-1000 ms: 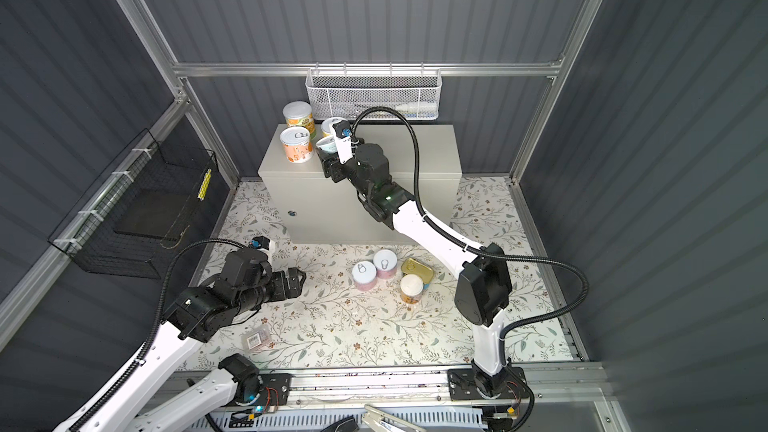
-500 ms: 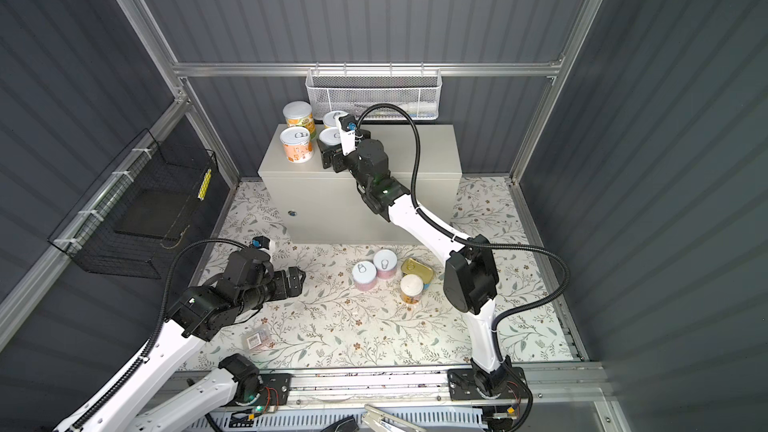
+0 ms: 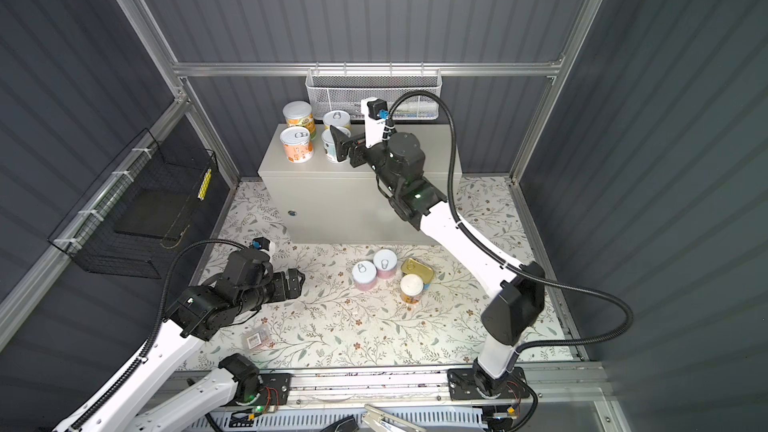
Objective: Place and organize the canned foods onto the counter
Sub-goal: 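Set the blue-green can beside the yellow-print can and open the right gripper, then withdraw the right gripper down toward the remaining table cans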
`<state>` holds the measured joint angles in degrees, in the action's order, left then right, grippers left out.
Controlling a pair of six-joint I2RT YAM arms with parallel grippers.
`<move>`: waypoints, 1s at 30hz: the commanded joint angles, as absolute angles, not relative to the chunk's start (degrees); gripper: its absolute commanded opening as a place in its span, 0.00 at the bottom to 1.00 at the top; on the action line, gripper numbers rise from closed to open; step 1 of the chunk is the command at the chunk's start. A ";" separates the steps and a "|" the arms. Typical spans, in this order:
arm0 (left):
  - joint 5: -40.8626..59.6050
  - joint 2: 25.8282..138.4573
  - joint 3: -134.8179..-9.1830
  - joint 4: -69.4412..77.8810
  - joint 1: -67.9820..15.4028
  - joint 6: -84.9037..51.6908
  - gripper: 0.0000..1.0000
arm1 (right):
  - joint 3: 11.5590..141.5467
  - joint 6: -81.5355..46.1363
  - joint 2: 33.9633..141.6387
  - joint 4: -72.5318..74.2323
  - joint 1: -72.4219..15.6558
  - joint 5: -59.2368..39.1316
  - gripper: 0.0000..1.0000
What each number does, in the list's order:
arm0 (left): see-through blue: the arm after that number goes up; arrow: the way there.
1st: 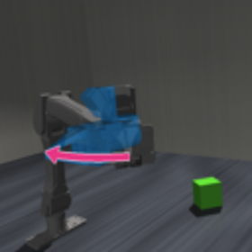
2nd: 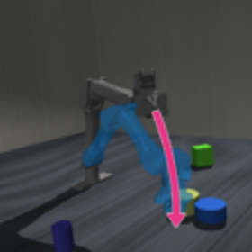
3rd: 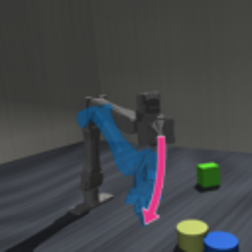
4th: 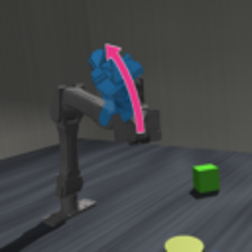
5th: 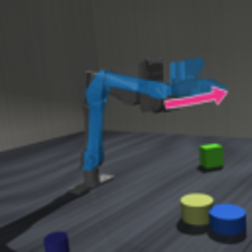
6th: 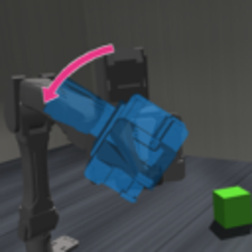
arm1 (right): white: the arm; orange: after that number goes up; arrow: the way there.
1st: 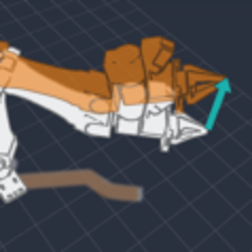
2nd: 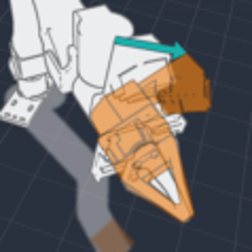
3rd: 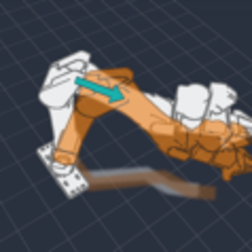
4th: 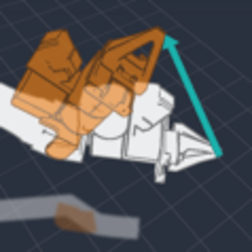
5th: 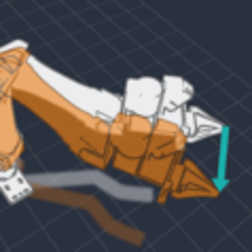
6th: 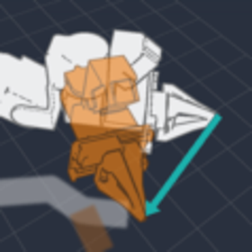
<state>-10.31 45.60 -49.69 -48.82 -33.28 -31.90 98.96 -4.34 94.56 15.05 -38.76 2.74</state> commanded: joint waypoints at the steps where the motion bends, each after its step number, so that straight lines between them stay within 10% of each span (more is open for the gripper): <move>1: -8.55 45.14 -50.63 -49.66 -32.87 -30.77 1.00 | 93.60 -5.90 88.19 12.84 -38.91 3.02 0.99; 15: -1.54 42.46 -48.38 -49.05 -32.87 -29.74 1.00 | 61.94 -15.66 53.83 -8.37 -40.60 13.11 0.99; 30: 3.43 38.19 -44.37 -46.75 -32.86 -34.02 1.00 | 51.31 -25.44 44.21 -21.97 -40.69 12.98 0.99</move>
<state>1.58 38.81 -45.01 -47.07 -33.26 -32.88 52.12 -22.70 44.77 -20.27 -40.40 13.43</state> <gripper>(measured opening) 0.996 0.989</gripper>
